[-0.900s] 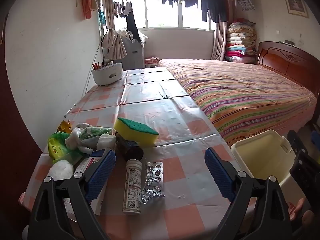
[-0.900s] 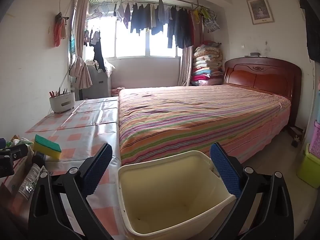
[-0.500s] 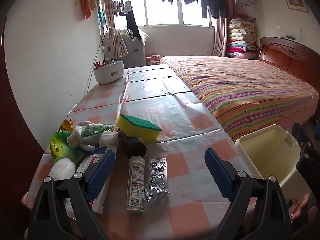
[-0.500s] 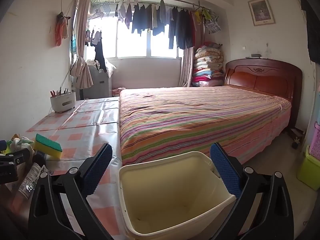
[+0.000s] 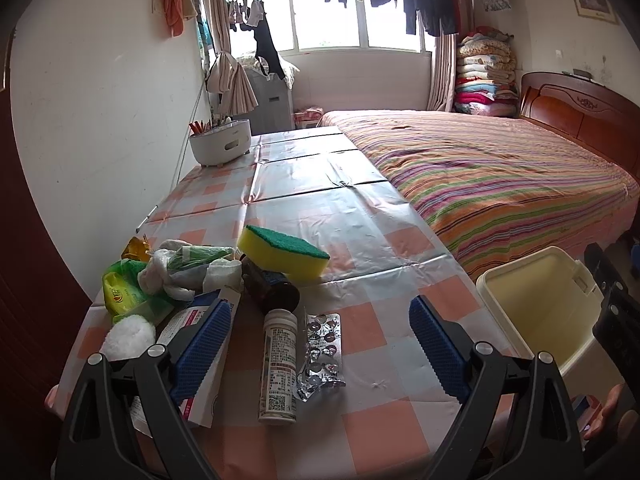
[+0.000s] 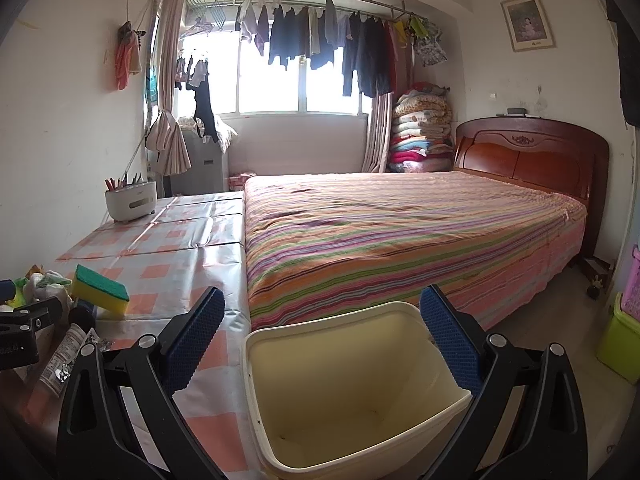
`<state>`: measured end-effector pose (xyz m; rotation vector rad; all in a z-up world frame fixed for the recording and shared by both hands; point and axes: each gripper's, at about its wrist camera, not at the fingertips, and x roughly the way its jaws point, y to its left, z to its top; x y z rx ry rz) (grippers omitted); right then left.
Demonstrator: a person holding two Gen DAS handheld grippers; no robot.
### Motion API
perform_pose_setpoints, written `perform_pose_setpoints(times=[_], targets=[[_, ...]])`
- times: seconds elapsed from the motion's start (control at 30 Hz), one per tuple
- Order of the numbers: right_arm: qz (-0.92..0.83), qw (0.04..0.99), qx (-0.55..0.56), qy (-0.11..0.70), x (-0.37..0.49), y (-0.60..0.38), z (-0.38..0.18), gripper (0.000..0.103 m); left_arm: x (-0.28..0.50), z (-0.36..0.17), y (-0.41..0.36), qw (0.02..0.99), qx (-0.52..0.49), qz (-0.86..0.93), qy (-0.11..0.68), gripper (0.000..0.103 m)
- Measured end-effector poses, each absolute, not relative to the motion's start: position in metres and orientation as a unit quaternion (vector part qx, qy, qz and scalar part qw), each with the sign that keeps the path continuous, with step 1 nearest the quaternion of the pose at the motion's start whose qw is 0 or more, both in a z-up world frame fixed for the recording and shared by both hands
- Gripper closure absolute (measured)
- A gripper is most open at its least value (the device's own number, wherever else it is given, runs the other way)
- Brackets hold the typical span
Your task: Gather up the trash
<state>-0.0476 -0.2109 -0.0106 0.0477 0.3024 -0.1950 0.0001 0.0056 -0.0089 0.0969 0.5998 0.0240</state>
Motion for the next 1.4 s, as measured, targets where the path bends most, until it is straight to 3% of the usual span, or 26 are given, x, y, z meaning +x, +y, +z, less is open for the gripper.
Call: perform_pose_setpoints(times=[1.4], targets=[[-0.084, 0.985, 0.018, 0.15, -0.045, -0.204, -0.009, 0.006, -0.001, -0.013, 0.022, 0.953, 0.032, 0.019, 0.301, 0.015]])
